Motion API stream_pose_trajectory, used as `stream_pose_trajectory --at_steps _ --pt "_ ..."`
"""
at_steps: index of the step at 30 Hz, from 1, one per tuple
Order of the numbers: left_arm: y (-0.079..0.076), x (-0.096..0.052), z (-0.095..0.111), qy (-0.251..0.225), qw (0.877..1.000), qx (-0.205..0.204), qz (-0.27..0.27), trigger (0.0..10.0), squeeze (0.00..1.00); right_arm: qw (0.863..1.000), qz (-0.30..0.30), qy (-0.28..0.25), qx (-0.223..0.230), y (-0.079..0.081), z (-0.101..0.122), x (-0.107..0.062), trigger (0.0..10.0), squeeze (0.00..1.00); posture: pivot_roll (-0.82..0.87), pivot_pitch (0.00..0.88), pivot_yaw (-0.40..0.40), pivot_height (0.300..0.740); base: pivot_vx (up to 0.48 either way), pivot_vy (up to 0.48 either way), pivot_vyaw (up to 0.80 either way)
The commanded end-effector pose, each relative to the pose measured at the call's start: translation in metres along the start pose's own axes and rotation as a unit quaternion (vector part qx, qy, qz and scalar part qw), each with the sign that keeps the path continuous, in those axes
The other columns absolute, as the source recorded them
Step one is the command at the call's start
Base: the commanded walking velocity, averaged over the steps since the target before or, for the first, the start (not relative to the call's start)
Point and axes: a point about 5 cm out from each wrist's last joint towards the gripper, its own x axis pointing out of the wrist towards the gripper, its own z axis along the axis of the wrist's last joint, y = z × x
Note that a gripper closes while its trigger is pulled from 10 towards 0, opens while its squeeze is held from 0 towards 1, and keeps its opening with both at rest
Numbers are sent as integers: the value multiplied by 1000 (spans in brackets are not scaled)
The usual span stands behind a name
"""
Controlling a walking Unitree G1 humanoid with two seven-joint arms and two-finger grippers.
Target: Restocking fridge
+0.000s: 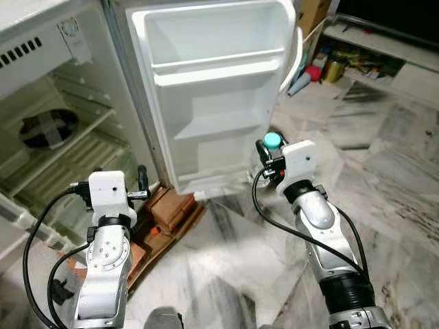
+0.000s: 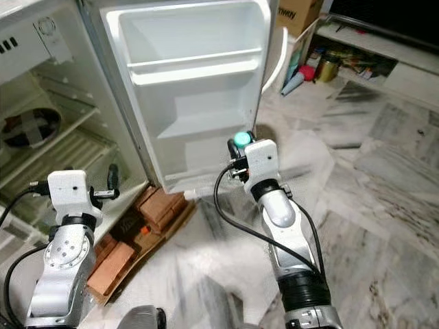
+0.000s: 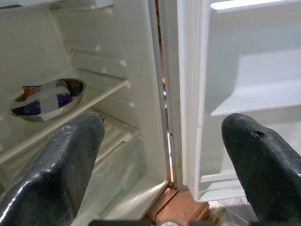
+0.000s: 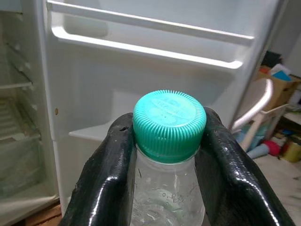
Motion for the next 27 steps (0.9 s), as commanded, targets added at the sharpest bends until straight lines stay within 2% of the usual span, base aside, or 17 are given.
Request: stream_pose_trajectory --at_steps 1,11,13,17,22,27 --pt "2 -1 0 -1 1000 4 1 10000 0 1000 5 -10 -1 0 3 1 10000 0 108 81 -24 740 420 0 0" --pt "10 1 0 -1 1000 14 13 10000 0 1000 3 2 2 1 -4 3 10000 0 125 65 -33 740 410 0 0" --pt "16 3 0 -4 999 23 31 10000 0 1000 0 11 3 1 -10 3 10000 0 139 52 -36 740 321 0 0" --pt "20 2 5 -12 998 27 52 10000 0 1000 -5 21 5 1 -15 3 10000 0 169 45 -40 740 0 0 0" --pt "24 0 10 -20 998 39 55 10000 0 1000 2 10 2 6 -13 9 10000 0 187 41 -36 740 0 0 0" --pt "34 -7 -2 -8 996 60 61 10000 0 1000 -6 2 21 11 -12 9 10000 0 170 28 -6 740 0 0 0"
